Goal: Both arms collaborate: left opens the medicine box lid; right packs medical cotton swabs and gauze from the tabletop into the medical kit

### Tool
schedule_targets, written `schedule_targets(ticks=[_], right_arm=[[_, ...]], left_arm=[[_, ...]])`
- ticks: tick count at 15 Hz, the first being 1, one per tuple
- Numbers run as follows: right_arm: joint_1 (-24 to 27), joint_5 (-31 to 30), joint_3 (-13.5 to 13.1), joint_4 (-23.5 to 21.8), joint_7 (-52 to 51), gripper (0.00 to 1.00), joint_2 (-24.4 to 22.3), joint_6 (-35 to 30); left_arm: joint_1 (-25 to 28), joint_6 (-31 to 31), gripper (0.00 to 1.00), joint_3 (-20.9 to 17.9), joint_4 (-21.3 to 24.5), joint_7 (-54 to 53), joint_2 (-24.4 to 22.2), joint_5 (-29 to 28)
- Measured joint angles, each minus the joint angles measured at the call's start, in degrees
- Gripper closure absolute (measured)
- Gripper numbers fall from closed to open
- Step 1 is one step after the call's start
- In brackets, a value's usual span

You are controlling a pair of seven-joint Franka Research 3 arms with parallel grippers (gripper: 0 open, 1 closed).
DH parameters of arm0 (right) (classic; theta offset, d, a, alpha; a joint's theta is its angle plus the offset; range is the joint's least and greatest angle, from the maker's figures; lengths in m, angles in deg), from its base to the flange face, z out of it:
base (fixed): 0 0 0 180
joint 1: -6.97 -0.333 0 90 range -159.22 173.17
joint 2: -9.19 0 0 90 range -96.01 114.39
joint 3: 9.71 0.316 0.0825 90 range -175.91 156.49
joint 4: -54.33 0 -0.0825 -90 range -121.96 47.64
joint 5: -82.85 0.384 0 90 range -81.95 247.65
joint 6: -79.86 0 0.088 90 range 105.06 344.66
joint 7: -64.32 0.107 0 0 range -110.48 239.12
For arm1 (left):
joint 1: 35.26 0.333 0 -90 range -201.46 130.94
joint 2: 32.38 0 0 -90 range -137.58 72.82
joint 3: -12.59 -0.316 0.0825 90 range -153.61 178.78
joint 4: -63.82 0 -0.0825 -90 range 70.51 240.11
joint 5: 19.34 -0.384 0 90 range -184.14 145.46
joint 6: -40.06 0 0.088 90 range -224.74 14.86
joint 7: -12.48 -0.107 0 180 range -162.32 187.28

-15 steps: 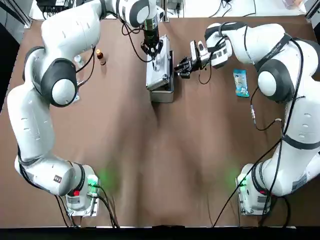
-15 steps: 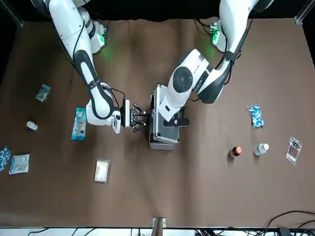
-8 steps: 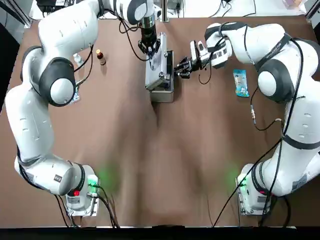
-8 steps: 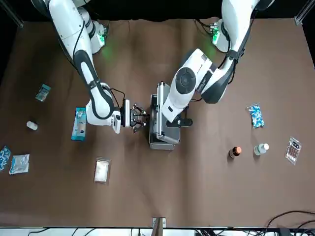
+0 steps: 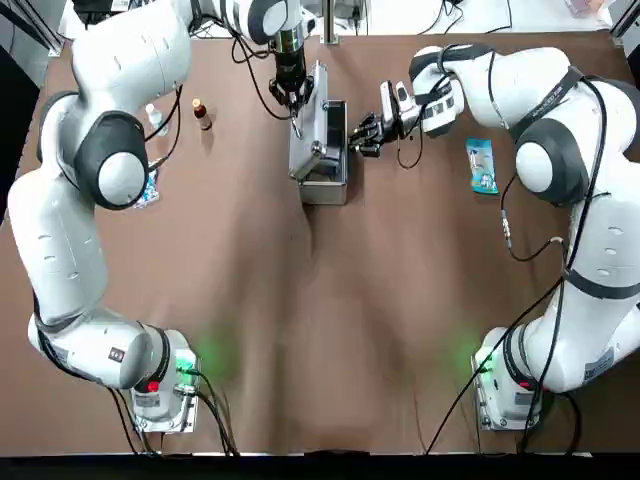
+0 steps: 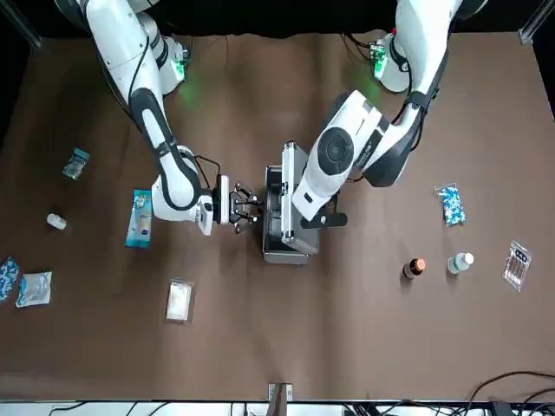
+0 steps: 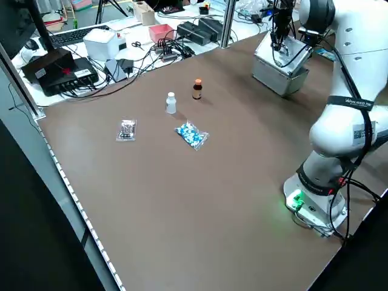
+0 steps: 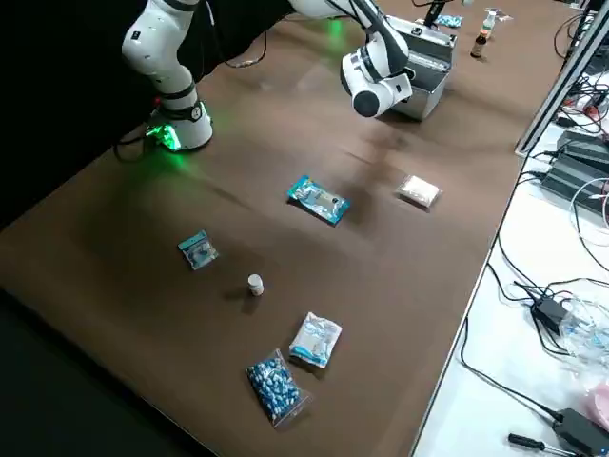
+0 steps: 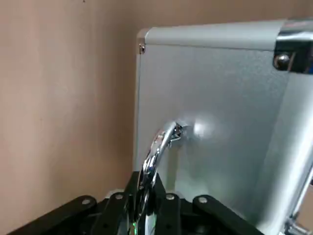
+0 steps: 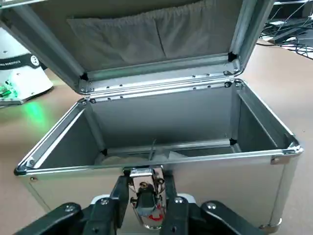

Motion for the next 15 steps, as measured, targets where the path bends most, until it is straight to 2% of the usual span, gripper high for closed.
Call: schedule_targets(ticks=[10, 15], right_arm=[[-0.04, 0.0, 0.0, 0.01, 0.0, 0.64, 0.0, 0.11], [-0.07, 0.0, 0.0, 0.03, 0.0, 0.64, -0.01, 0.14]], left_arm=[[2.07, 0.9, 0.85, -0.12, 0.12, -2.02, 0.0, 0.0], [2.9, 1.07, 0.81, -0.16, 0.38, -2.97, 0.0, -0.01]])
